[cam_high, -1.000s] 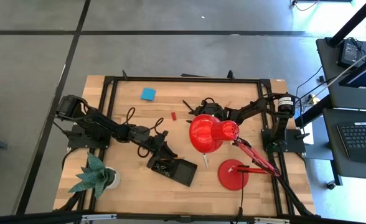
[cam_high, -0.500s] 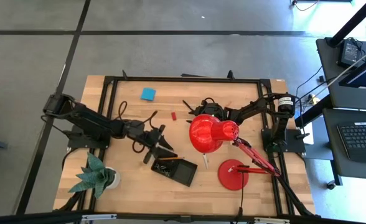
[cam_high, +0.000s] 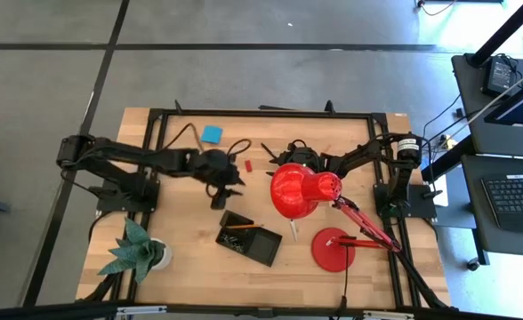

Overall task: Pick and place office supplies into organizer
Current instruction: Put the red eraser into the desk organizer

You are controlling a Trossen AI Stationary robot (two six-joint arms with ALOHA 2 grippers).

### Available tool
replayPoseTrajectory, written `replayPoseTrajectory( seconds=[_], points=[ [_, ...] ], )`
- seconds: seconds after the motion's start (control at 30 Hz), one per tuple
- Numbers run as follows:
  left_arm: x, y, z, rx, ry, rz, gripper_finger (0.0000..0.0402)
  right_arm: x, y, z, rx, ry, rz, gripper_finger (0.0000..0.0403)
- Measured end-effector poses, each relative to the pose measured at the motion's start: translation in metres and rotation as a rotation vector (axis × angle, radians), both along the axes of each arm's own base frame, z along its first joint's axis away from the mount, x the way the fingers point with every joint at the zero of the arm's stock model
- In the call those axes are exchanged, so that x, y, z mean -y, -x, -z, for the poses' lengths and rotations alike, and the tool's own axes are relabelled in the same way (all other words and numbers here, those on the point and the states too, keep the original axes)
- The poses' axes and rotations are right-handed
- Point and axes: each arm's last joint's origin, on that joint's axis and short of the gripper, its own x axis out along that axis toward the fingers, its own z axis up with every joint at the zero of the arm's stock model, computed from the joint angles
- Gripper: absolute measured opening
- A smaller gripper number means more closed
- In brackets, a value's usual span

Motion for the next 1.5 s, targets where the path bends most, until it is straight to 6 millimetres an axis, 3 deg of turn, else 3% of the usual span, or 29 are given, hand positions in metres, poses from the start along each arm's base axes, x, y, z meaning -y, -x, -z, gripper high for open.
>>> replayPoseTrajectory(
  seconds=[0.13,0.33,0.5,0.67,0.83,1.17,1.5],
  points=[
    [-0.022,-0.006,-0.016,-0.140,-0.082,-0.047,0.0157,0.000,0.001,0.001,-0.015,0.000,-0.001,0.0225],
    [-0.050,-0.021,-0.018,-0.216,-0.195,0.049,0.0157,0.001,0.002,0.003,-0.042,0.026,-0.016,0.0225],
    [-0.072,-0.036,-0.001,-0.403,-0.199,0.090,0.0157,0.005,0.003,0.004,-0.055,0.024,-0.003,0.0225],
    [-0.087,-0.056,0.028,-0.599,-0.281,0.175,0.0157,0.009,0.005,0.005,-0.063,0.017,0.013,0.0225],
    [-0.094,-0.068,0.042,-0.731,-0.422,0.223,0.0157,0.011,0.006,0.006,-0.078,0.008,0.022,0.0225],
    [-0.095,-0.081,0.039,-0.681,-0.610,0.289,0.0157,0.014,0.009,0.009,-0.114,0.016,0.022,0.0225],
    [-0.084,-0.091,0.037,-0.595,-0.587,0.174,0.0157,0.014,0.009,0.009,-0.117,0.014,0.022,0.0225]
  ],
)
